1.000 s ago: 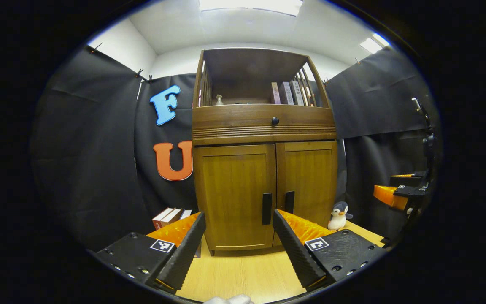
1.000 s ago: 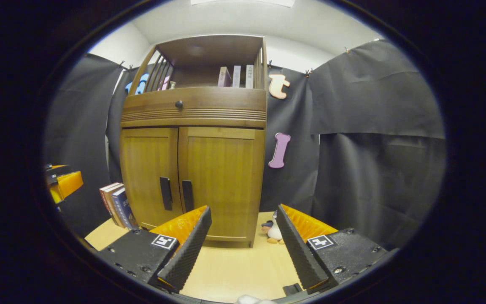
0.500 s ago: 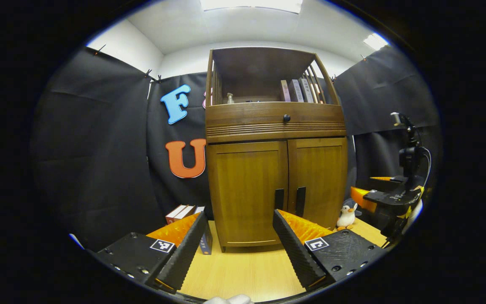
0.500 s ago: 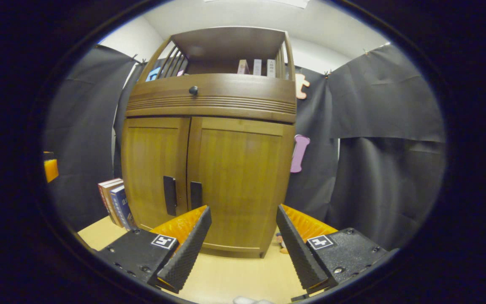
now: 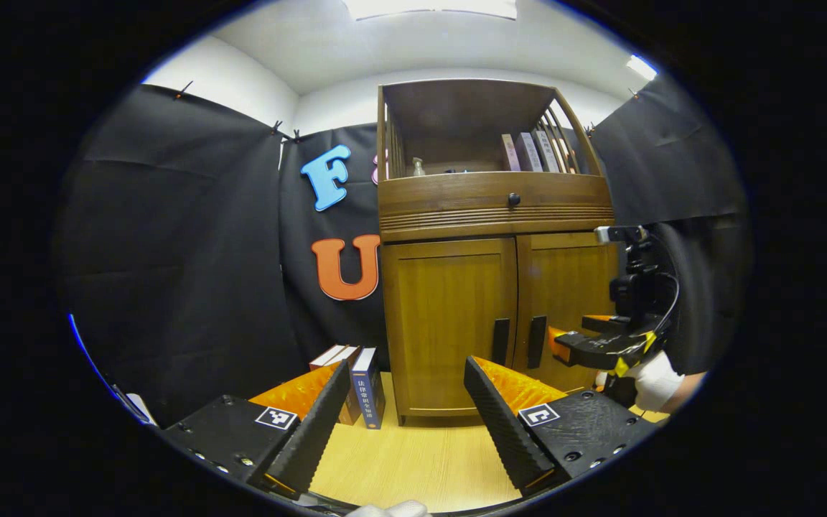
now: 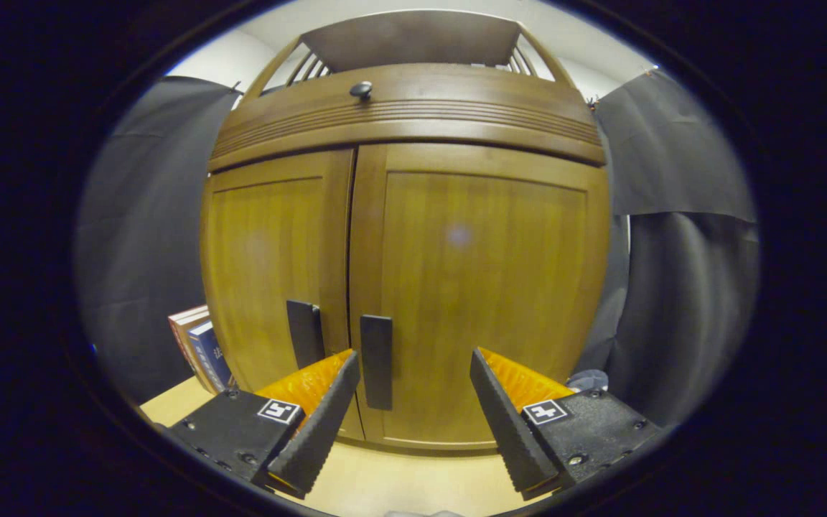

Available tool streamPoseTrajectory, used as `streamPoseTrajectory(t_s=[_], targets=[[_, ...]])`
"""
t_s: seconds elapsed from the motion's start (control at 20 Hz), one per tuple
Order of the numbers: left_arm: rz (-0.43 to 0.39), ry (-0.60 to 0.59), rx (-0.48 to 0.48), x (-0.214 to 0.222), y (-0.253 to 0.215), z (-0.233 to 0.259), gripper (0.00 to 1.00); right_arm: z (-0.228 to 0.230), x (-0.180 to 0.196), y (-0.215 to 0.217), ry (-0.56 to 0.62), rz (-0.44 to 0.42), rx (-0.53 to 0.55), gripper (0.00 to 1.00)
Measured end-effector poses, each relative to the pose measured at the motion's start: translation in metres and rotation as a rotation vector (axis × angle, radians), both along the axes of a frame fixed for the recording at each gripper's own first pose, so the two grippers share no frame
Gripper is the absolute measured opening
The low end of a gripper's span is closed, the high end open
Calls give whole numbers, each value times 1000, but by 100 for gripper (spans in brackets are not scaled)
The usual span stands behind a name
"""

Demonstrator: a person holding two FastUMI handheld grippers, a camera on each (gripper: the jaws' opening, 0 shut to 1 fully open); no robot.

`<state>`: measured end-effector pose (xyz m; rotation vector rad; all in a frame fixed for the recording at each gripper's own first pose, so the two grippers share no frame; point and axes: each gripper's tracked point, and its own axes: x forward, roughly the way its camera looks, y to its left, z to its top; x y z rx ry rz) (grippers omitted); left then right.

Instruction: Open the right door of the double-door shoe cabinet with the right hand, and open the left door with the left hand.

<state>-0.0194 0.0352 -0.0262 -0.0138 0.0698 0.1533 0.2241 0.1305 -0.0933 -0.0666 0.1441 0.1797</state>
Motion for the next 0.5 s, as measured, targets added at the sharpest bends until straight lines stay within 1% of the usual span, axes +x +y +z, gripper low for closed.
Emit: streamPoseTrajectory(t_s=[0.05,0.1,0.15,0.2,0.25,0.3,0.35,0.4,0.45,0.5], targets=[[10,1,-6,1,0,0,96,-4,10,7,6,6,-3,98],[18,5,-11,2,0,0,96,-9,17,14,22,15,-2,100],[26,11,-14,1,1,-1,96,-15,22,21,37,28,3,100],[33,13,-16,0,2,0,96,-21,28,25,54,30,5,98],[41,14,-18,0,3,1,100,-23,35,29,61,33,7,98],[48,16,-21,-1,4,1,96,-25,41,31,66,28,10,97],[52,20,-25,-2,5,-1,96,-29,43,33,77,30,13,96],[54,21,-28,-3,6,-2,96,-33,47,35,93,34,20,92],[57,23,-30,-3,7,-3,96,-34,49,38,110,45,29,84],[60,26,-32,-4,9,-4,96,-36,51,41,122,48,41,72]])
